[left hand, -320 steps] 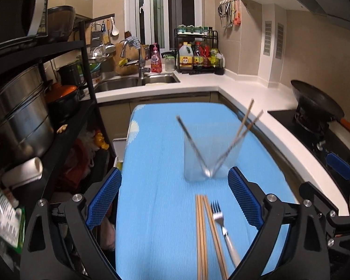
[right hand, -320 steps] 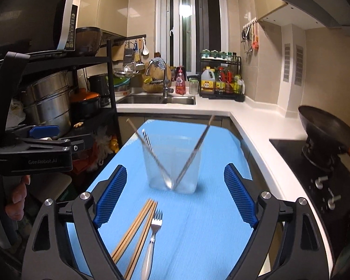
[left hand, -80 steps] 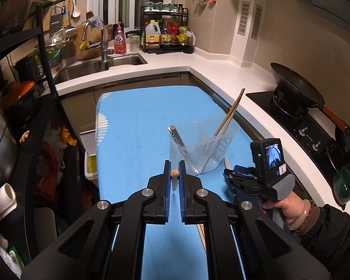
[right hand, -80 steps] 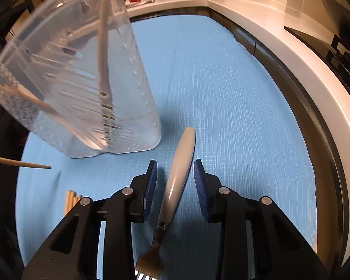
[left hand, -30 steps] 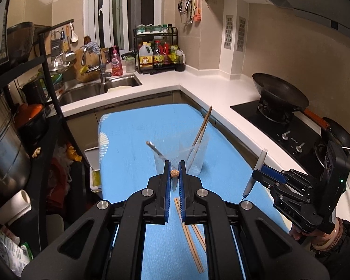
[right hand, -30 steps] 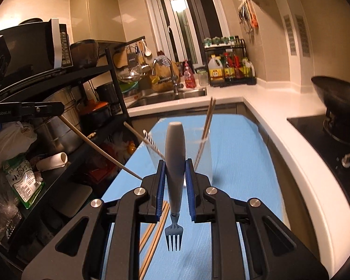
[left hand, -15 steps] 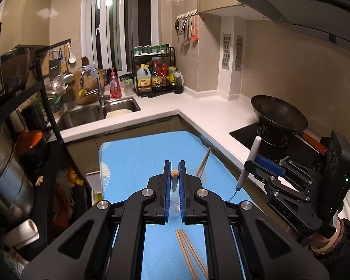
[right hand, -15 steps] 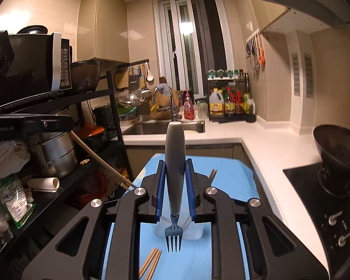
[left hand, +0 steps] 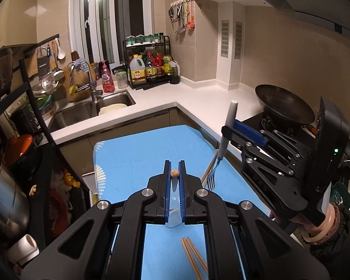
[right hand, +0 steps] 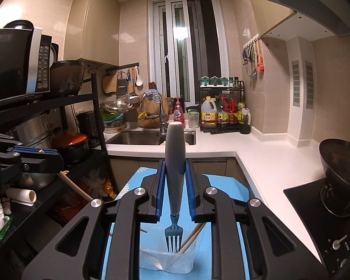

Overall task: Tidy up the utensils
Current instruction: 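Open both tools to drop the fork and chopstick into the container, then withdraw both open tools away from the container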

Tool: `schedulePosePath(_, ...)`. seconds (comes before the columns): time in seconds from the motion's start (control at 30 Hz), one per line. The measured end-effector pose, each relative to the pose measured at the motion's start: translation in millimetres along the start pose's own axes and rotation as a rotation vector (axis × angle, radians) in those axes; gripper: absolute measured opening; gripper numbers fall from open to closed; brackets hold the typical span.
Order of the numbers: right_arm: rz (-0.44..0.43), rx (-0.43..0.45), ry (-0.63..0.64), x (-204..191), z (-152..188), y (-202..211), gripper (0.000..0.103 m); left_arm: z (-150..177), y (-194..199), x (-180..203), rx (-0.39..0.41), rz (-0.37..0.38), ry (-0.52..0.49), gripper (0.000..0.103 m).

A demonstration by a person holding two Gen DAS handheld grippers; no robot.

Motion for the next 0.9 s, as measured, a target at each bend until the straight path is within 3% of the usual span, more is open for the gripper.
schedulePosePath(0.53, 0.01, -0.113, 0.026, -3, 59, -42, 0.02, 30, -45, -19, -0.086, -0.02, 0.032, 0.008)
schedulePosePath(0.57, 0.008, -0.123, 0.027, -4, 61, -42, 0.029, 31, -45, -21, -0.087, -0.034, 0.034, 0.02)
schedulePosePath(0.6, 0.008, -0.127, 0.027, -4, 62, -40, 0.049, 31, -45, -23, -0.085, -0.051, 0.038, 0.037)
schedulePosePath(0.63, 0.011, -0.119, 0.022, -3, 63, -37, 0.056, 31, -42, -26, -0.075, -0.078, 0.045, 0.08)
schedulePosePath(0.67, 0.01, -0.11, 0.021, -2, 64, -34, 0.061, 30, -37, -30, -0.045, -0.112, 0.053, 0.096)
schedulePosePath(0.73, 0.005, -0.102, 0.031, -1, 65, -26, 0.063, 31, -29, -35, -0.015, -0.129, 0.061, 0.095)
schedulePosePath(0.9, 0.014, -0.102, 0.016, 7, 71, 4, 0.069, 52, -17, -52, -0.037, -0.162, 0.138, 0.095)
Point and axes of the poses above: each gripper's, at about its wrist camera, not at the fingertips, and y roughly against the way its jaws point, x to its right, z to its underside, the point moved 8 cm from there along -y, roughly the way its jaws point, and after that the axes turned 12 degrees about z, right-handed, at the moved point
